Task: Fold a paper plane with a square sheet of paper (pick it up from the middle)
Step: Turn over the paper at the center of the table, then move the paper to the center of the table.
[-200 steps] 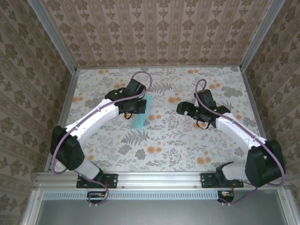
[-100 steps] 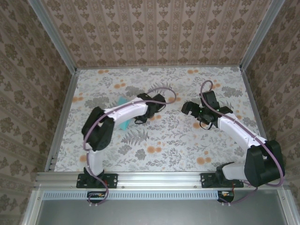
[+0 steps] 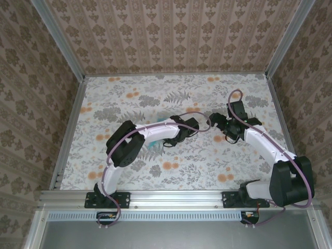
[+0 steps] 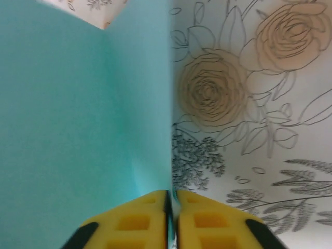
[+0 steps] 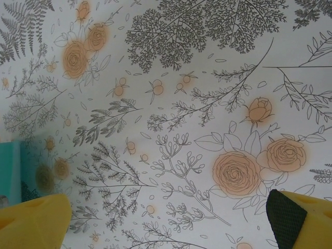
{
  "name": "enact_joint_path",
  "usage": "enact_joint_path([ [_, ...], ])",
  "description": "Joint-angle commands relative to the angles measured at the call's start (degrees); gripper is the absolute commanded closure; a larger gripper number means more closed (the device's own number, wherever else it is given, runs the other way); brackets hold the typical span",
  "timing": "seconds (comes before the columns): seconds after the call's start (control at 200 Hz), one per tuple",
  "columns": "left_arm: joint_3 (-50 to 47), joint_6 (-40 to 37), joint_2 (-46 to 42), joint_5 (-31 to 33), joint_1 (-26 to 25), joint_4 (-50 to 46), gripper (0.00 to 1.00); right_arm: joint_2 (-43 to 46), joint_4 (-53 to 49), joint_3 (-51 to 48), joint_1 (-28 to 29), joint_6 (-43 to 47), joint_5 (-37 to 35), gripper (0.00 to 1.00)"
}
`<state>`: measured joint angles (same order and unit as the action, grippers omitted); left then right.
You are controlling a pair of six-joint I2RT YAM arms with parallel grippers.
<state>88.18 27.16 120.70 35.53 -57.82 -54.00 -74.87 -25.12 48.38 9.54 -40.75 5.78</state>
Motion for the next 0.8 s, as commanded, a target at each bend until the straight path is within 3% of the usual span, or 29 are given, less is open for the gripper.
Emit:
enact_joint_path([
  [0.0,0.3,-0.2,-2.2,-6.1,0.0,1.1,0.75,1.0,-2.8,1.1,-0.5,-0.3,0.4,0.01],
  [0.15,-0.2,0.5,-9.7,-19.0,0.3,4.2,0.49,0.2,-3.8,3.2,-0.7,0.8,1.2,0.01],
  [0.31,-5.4,3.6,-20.1,-31.3,2.1,11.7,0.25,-2.7,-2.2,5.5,-0.5,3.0,8.9,0.05],
  [0.495,-15.2,8.7,-32.4,-39.9,9.5,18.3,0.20,-7.6,-0.2,9.2,4.4,2.4,11.9,0.11],
  [0.795,-34.1,16.1,-47.0,-42.7,30.1,22.1,0.18,-24.1,2.7,22.6,24.0,-0.5,11.0,0.32],
])
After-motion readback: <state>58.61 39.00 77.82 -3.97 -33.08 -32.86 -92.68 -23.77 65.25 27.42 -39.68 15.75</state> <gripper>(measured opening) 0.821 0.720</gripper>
